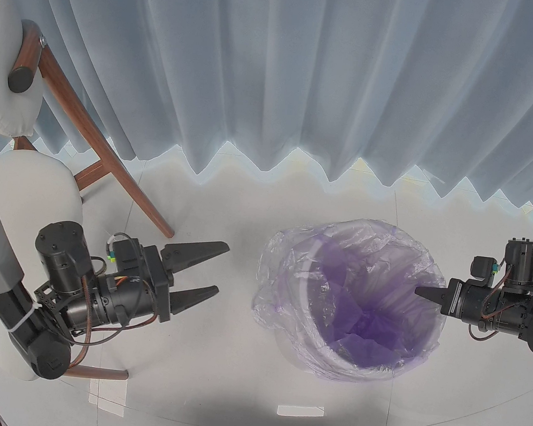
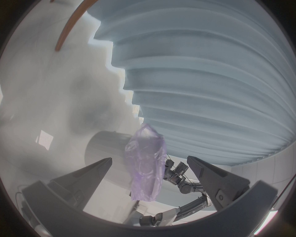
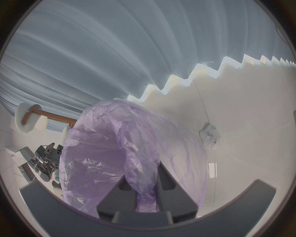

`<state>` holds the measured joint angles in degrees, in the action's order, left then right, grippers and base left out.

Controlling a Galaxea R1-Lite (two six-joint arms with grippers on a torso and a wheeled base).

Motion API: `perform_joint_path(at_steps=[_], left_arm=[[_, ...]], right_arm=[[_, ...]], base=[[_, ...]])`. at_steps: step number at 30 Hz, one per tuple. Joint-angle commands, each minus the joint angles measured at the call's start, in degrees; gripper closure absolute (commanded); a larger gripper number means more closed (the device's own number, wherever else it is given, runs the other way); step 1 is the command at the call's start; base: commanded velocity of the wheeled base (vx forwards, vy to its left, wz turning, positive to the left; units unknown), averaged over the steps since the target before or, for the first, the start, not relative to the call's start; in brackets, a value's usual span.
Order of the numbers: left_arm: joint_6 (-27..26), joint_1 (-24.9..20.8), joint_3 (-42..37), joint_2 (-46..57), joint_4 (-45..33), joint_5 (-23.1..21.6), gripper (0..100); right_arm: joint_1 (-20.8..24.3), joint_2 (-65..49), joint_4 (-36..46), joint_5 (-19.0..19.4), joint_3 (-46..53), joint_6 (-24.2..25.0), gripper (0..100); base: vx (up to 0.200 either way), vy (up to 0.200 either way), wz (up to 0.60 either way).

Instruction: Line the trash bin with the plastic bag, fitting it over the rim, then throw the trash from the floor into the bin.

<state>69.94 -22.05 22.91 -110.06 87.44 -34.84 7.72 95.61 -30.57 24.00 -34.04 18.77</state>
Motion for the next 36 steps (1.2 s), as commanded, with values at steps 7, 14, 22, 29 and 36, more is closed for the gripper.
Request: perform_joint_path(at_steps=[7, 14, 22, 29, 36], left_arm=[[4.0, -7.6, 5.5, -7.4, 1.3, -0.3, 0], [4.1, -8.4, 8.8, -11.8, 1.2, 5.2, 100], [7.4, -7.7, 10.8, -13.3, 1.2, 5.1, 100], [6.8, -6.8, 10.9, -14.7, 1.3, 5.9, 100], [6.8, -4.5, 10.6, -14.5, 1.3, 6.3, 100]], right_arm=[[0.2, -2.5, 0.3, 0.2, 0.4, 0.7, 100], [0.9, -3.4, 0.3, 0.3, 0.3, 0.7, 100], [1.7, -5.8, 1.9, 0.3, 0.3, 1.1, 100], [2.9, -8.9, 3.8, 1.2, -0.4, 5.9, 100], [2.8, -12.0, 3.8, 5.7, 0.1, 12.6, 100]], base=[[0.0, 0.0, 0.0], [0.0, 0.0, 0.0], [0.0, 0.0, 0.0], [0.0, 0.0, 0.0], [0.0, 0.0, 0.0]])
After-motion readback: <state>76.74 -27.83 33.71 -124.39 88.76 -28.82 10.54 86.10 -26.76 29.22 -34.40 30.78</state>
